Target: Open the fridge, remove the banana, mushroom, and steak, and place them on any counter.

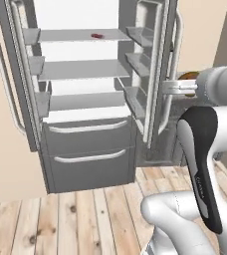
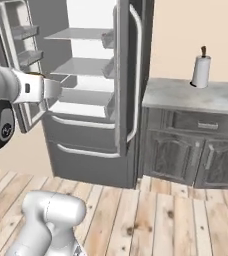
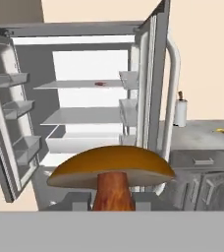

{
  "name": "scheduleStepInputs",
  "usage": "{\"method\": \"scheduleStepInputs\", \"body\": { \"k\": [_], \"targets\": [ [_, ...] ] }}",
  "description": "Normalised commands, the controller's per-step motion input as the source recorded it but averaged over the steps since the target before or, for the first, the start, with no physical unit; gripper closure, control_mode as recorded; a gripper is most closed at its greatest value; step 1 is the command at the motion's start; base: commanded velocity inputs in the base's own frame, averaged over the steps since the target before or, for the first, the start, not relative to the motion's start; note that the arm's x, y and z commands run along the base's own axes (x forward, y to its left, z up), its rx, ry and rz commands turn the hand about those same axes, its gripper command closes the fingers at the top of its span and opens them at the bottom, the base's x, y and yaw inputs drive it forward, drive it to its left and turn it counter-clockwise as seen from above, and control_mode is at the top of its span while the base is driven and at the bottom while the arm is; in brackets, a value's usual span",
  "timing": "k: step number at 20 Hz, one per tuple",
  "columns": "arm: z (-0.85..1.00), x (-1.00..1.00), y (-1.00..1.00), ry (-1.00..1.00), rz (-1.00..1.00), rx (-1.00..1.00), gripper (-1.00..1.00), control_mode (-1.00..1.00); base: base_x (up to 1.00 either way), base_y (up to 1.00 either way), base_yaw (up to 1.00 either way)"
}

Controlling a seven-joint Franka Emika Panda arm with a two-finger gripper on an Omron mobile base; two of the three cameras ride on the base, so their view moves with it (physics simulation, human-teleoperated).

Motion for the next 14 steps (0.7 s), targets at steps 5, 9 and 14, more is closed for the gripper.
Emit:
{"method": "scheduleStepInputs", "body": {
  "k": [5, 9, 14],
  "targets": [
    [0.00, 0.00, 0.00, 0.00, 0.00, 0.00, 1.00, 1.00, -0.05, -1.00, -0.02],
    [0.00, 0.00, 0.00, 0.00, 0.00, 0.00, 1.00, 1.00, 0.55, -1.00, 0.00],
    [0.00, 0.00, 0.00, 0.00, 0.00, 0.00, 1.00, 1.00, 0.82, -1.00, -0.01]
  ]
}}
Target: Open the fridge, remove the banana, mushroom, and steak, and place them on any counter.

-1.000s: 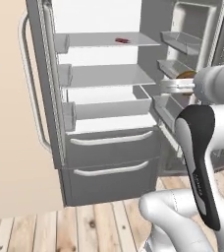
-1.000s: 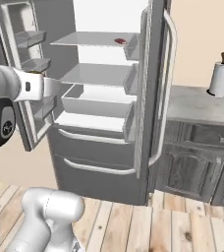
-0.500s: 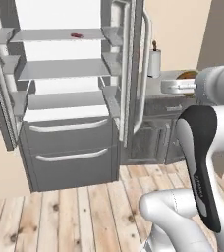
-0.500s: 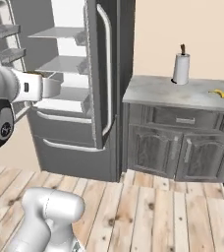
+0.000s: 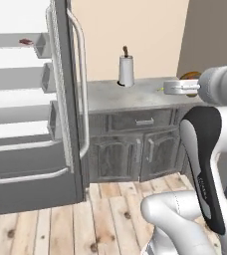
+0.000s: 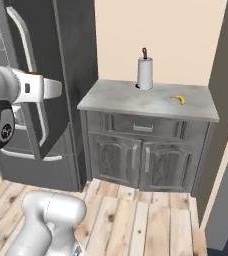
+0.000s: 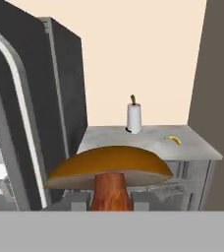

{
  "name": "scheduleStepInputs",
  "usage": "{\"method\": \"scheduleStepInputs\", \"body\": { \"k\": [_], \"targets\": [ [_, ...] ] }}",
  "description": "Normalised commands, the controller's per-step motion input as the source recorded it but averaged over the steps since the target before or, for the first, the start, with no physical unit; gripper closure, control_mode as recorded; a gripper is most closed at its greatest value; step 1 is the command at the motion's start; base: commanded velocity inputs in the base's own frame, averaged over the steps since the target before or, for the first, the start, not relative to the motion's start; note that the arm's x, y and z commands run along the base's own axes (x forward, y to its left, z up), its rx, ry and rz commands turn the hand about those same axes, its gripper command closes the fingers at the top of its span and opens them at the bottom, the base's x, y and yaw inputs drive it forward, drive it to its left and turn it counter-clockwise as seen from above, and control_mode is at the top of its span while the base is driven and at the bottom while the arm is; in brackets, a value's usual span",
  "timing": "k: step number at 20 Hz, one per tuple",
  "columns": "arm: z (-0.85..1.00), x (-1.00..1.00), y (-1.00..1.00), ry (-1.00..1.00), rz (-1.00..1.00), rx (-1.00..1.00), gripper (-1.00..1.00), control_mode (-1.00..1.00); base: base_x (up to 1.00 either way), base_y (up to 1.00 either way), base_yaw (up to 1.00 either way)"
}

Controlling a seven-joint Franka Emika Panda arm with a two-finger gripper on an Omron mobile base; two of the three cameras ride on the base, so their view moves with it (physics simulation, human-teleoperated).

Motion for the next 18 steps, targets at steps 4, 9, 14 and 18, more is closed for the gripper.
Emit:
{"method": "scheduleStepInputs", "body": {
  "k": [4, 9, 14, 18],
  "targets": [
    [0.00, 0.00, 0.00, 0.00, 0.00, 0.00, 1.00, 1.00, 1.00, -1.00, -0.03],
    [0.00, 0.00, 0.00, 0.00, 0.00, 0.00, 1.00, 1.00, 1.00, -0.62, 0.00],
    [0.00, 0.00, 0.00, 0.00, 0.00, 0.00, 1.00, 1.00, 1.00, -0.22, 0.00],
    [0.00, 0.00, 0.00, 0.00, 0.00, 0.00, 1.00, 1.00, 1.00, -0.02, 0.00]
  ]
}}
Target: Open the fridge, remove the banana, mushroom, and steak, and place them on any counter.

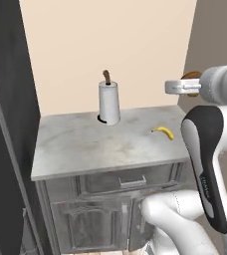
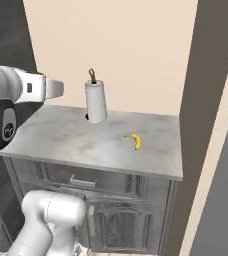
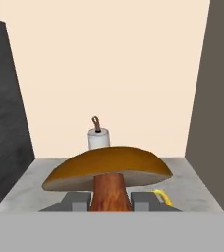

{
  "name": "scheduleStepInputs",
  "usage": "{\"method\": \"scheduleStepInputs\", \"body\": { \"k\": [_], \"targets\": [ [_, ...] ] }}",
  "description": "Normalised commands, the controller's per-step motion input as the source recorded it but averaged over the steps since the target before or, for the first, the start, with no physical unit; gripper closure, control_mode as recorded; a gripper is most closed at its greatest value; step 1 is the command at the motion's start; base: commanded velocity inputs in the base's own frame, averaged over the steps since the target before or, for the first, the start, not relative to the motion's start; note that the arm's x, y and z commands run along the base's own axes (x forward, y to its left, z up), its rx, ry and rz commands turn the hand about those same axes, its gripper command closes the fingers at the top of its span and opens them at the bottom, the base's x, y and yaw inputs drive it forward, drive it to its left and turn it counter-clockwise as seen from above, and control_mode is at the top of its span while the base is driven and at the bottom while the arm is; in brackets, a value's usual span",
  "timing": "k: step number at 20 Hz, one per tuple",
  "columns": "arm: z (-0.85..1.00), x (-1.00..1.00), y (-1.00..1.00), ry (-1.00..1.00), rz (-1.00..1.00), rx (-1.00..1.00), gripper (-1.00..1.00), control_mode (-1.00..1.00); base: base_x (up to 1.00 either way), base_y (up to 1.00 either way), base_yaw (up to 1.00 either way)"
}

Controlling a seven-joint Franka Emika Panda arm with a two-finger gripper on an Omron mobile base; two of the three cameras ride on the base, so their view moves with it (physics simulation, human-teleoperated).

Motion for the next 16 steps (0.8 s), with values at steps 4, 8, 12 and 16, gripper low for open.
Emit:
{"method": "scheduleStepInputs", "body": {
  "k": [4, 8, 12, 16],
  "targets": [
    [0.00, 0.00, 0.00, 0.00, 0.00, 0.00, 1.00, 1.00, 0.92, 0.00, 0.03],
    [0.00, 0.00, 0.00, 0.00, 0.00, 0.00, 1.00, 1.00, 0.64, 0.00, 0.08],
    [0.00, 0.00, 0.00, 0.00, 0.00, 0.00, 1.00, 1.00, 0.41, 0.00, 0.07],
    [0.00, 0.00, 0.00, 0.00, 0.00, 0.00, 1.00, 1.00, 0.28, 0.00, 0.08]
  ]
}}
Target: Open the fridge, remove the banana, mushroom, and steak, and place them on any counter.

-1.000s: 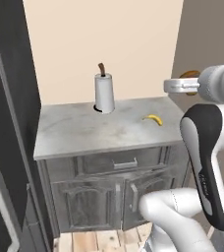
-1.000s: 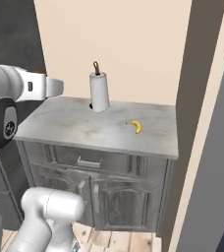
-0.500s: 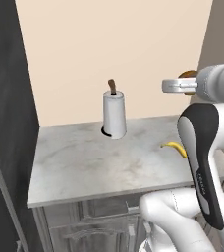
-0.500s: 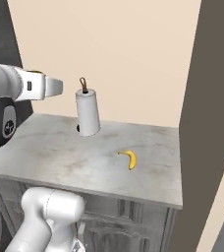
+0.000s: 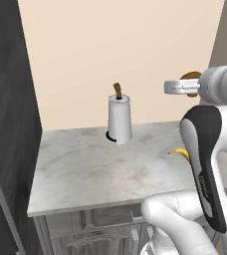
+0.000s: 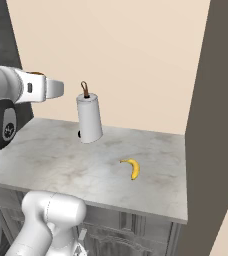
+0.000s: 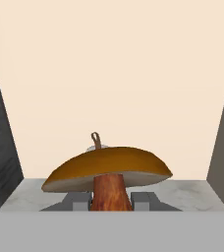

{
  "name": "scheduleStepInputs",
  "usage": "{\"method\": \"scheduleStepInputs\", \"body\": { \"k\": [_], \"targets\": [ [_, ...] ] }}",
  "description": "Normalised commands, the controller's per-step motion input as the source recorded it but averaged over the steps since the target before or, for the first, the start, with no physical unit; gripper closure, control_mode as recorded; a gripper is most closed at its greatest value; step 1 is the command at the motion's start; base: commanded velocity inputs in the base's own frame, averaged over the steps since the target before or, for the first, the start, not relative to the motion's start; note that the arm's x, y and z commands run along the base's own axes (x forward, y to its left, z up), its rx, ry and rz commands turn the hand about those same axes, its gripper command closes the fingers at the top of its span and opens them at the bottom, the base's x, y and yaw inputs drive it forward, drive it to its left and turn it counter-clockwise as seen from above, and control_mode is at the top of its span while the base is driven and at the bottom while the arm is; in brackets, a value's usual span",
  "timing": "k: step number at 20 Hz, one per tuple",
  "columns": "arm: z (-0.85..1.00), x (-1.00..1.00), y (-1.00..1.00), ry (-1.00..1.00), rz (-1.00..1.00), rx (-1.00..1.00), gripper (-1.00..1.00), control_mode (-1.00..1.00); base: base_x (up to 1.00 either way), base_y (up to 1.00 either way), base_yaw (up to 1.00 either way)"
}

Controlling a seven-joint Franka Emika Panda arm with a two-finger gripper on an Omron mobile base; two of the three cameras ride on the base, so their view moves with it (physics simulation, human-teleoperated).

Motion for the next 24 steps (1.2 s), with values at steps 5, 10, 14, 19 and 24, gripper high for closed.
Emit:
{"method": "scheduleStepInputs", "body": {
  "k": [5, 10, 14, 19, 24],
  "targets": [
    [0.00, 0.00, 0.00, 0.00, 0.00, 0.00, 1.00, 1.00, 0.12, 0.00, 0.07],
    [0.00, 0.00, 0.00, 0.00, 0.00, 0.00, 1.00, 1.00, 0.09, 0.00, 0.02],
    [-0.36, 0.52, -0.07, 0.30, 0.01, 0.01, 1.00, -1.00, 0.14, 0.00, 0.01],
    [-0.80, 0.98, -0.04, 0.46, 0.00, 0.01, 1.00, -1.00, 0.00, 0.00, 0.00],
    [-1.00, 1.00, -0.02, 0.51, 0.00, 0.01, 1.00, -1.00, 0.00, 0.00, 0.00]
  ]
}}
